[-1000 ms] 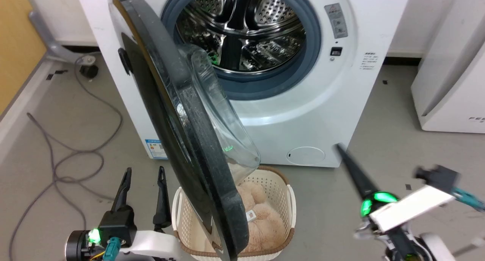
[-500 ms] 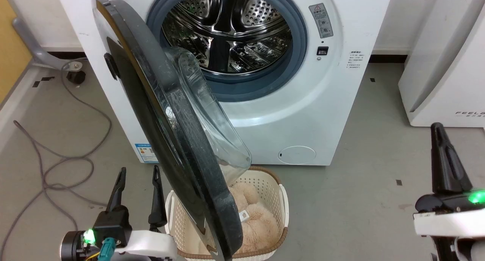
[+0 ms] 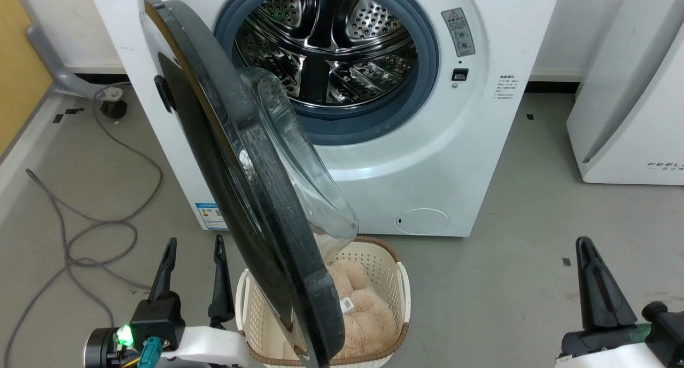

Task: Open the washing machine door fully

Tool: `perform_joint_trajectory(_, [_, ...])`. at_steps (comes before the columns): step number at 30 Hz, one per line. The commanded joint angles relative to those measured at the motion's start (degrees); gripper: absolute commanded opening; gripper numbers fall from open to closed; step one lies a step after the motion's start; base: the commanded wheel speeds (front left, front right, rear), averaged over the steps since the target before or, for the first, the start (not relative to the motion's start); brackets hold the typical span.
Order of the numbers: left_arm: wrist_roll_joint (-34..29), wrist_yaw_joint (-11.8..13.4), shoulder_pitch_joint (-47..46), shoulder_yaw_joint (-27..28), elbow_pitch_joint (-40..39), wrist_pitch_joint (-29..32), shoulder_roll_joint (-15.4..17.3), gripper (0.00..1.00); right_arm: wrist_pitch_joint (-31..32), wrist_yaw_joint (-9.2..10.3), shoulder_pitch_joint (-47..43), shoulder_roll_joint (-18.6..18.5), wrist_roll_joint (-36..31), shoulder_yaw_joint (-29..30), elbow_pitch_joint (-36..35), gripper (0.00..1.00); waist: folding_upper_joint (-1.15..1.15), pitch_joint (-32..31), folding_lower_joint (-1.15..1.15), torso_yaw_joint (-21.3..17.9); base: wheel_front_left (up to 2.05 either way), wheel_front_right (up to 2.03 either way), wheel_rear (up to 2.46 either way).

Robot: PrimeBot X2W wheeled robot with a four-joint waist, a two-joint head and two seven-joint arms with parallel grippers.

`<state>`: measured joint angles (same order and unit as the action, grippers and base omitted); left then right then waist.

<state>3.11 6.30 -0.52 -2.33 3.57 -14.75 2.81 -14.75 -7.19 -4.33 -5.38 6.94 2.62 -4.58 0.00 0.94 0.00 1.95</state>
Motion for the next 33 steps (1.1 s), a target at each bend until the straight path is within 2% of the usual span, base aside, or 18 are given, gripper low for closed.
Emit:
perform_joint_trajectory(1, [-0.3, -0.2, 0.8, 0.1, -0.2, -0.2, 0.1, 1.00, -0.2, -0.30, -0.7, 0.6, -0.2, 0.1, 0.4, 0.00, 0.00, -0.1, 0.00, 0.0, 0.00, 0.00, 0.00])
perform_joint_trajectory(2, [-0.3, -0.2, 0.8, 0.1, -0.2, -0.2, 0.1, 1.00, -0.2, -0.30, -0.9, 0.9, -0.1, 0.5, 0.4, 0.00, 0.00, -0.1, 0.00, 0.0, 0.00, 0.00, 0.00])
perform_joint_trajectory(3, [-0.4, -0.2, 0.8, 0.1, -0.2, -0.2, 0.1, 1.00, -0.2, -0.30, -1.1, 1.2, 0.4, 0.6, 0.8, 0.13, 0.00, -0.1, 0.00, 0.1, 0.00, 0.00, 0.00])
perform_joint_trajectory(4, [-0.4, -0.2, 0.8, 0.2, -0.1, -0.2, 0.1, 1.00, -0.2, -0.30, -1.3, 1.4, 0.7, 0.6, 1.2, 0.67, 0.00, -0.2, 0.00, 0.1, 0.00, 0.00, 0.00])
perform_joint_trajectory(5, [-0.4, -0.2, 0.8, 0.2, -0.1, -0.2, 0.1, 1.00, -0.2, -0.30, -1.3, 1.5, 0.6, 0.7, 1.3, 1.00, 0.00, -0.2, 0.00, 0.1, 0.00, 0.00, 0.00])
perform_joint_trajectory(14, [-0.7, -0.1, 0.5, 1.1, -0.7, -0.2, 0.1, 1.00, -0.2, -0.30, -1.6, 2.2, -1.2, 1.1, 2.6, 1.00, 0.00, -0.9, 0.00, 0.6, 0.00, 0.00, 0.00])
perform_joint_trajectory(15, [-0.8, -0.1, 0.3, 1.3, -1.2, -0.2, 0.1, 0.87, -0.2, -0.30, -1.7, 2.2, -1.5, 1.1, 2.8, 1.00, 0.00, -1.0, 0.00, 0.7, 0.00, 0.00, 0.00])
perform_joint_trajectory(16, [-0.9, -0.1, 0.0, 1.5, -1.8, -0.2, 0.1, 0.18, -0.2, -0.30, -1.8, 2.2, -1.9, 1.1, 2.9, 1.00, 0.00, -1.1, 0.00, 0.8, 0.00, 0.00, 0.00])
perform_joint_trajectory(17, [-0.9, -0.2, -0.2, 1.7, -2.4, -0.2, 0.1, 0.00, -0.2, -0.30, -1.9, 2.3, -2.3, 1.2, 2.9, 1.00, 0.00, -1.2, 0.00, 0.8, 0.00, 0.00, 0.00])
perform_joint_trajectory(26, [-2.2, -1.1, -4.7, 2.2, -13.5, -0.3, 0.7, 0.00, -0.2, -0.30, -2.3, 2.4, -3.7, 1.5, 2.9, 1.00, 0.00, -1.4, 0.00, 1.6, 0.00, 0.00, 0.00])
perform_joint_trajectory(29, [-2.6, -1.7, -5.7, 0.6, -18.5, -0.3, 0.6, 0.00, -0.2, -0.30, -2.4, 2.5, -3.5, 1.4, 2.8, 1.00, 0.00, -1.5, 0.00, 1.6, 0.00, 0.00, 0.00])
perform_joint_trajectory(30, [-2.7, -2.4, -6.3, -1.9, -22.6, -0.3, 0.5, 0.00, -0.2, -0.30, -2.7, 2.5, -3.2, 1.3, 2.7, 1.00, 0.00, -1.7, 0.00, 1.7, 0.00, 0.00, 0.00])
perform_joint_trajectory(33, [-2.7, -3.4, -6.5, -5.0, -25.4, -0.3, 0.4, 0.00, -0.2, -0.30, -2.8, 2.5, -3.2, 0.9, 2.5, 1.00, 0.00, -1.9, 0.00, 1.7, 0.00, 0.00, 0.00])
